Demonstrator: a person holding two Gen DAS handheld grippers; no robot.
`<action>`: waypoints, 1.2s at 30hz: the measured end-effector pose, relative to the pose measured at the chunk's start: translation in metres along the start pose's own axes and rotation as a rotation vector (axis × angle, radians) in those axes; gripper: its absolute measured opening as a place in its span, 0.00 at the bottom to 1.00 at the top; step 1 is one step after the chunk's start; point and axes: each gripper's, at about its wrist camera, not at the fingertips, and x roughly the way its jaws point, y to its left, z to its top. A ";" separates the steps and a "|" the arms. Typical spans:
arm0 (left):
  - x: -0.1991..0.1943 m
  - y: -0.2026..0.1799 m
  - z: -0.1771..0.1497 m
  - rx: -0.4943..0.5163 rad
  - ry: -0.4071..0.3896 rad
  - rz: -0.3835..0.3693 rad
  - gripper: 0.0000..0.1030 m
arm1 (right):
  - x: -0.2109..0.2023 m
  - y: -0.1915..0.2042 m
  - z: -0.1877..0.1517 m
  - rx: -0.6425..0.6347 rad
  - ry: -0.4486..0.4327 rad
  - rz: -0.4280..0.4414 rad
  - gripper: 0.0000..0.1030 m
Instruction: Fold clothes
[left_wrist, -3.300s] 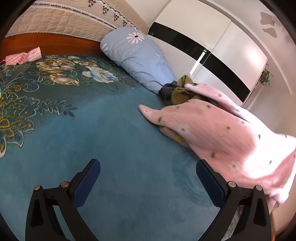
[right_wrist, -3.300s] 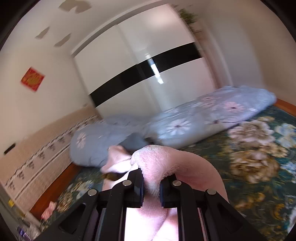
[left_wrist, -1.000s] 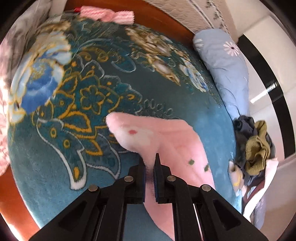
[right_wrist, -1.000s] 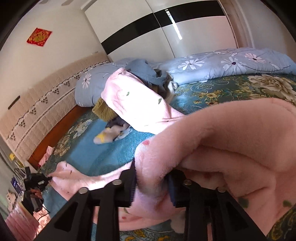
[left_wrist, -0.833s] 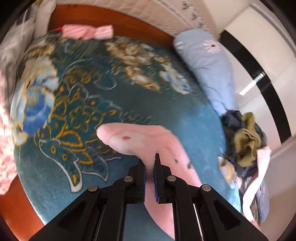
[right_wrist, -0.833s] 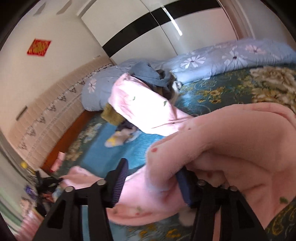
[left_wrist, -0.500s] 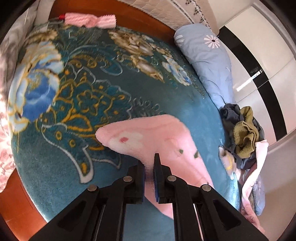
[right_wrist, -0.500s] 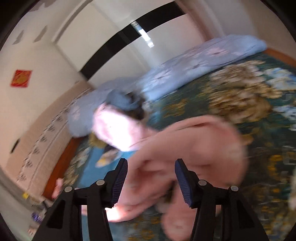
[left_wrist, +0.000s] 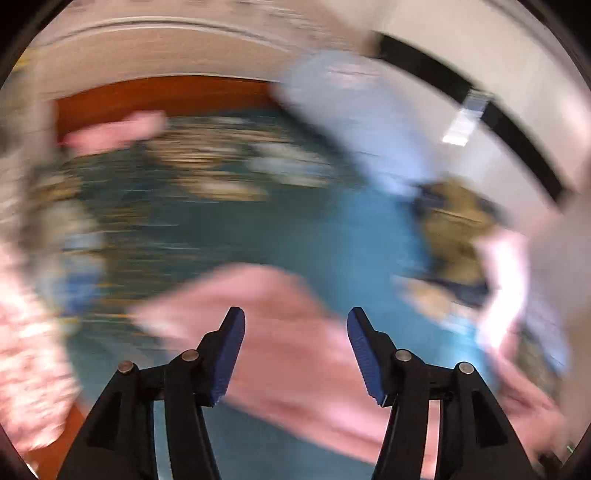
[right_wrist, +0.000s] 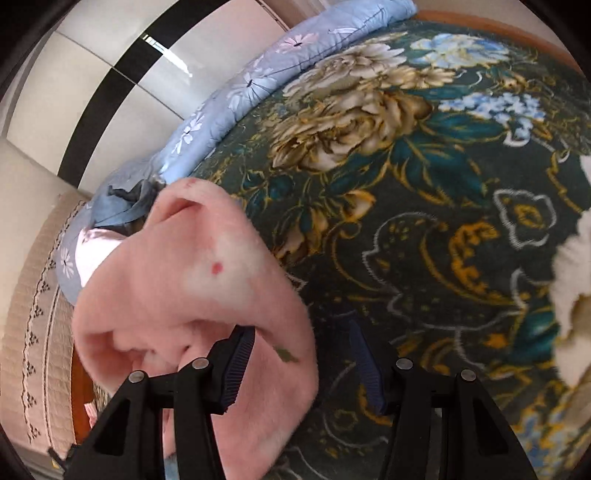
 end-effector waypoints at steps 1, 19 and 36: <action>0.007 -0.025 -0.004 0.023 0.037 -0.102 0.59 | 0.003 0.001 -0.001 0.004 0.002 0.010 0.55; 0.174 -0.353 -0.152 0.086 0.711 -0.615 0.22 | -0.015 -0.019 0.001 0.037 -0.066 0.099 0.55; 0.081 -0.152 0.016 -0.057 0.048 -0.257 0.04 | -0.011 0.031 -0.004 -0.115 -0.064 0.274 0.56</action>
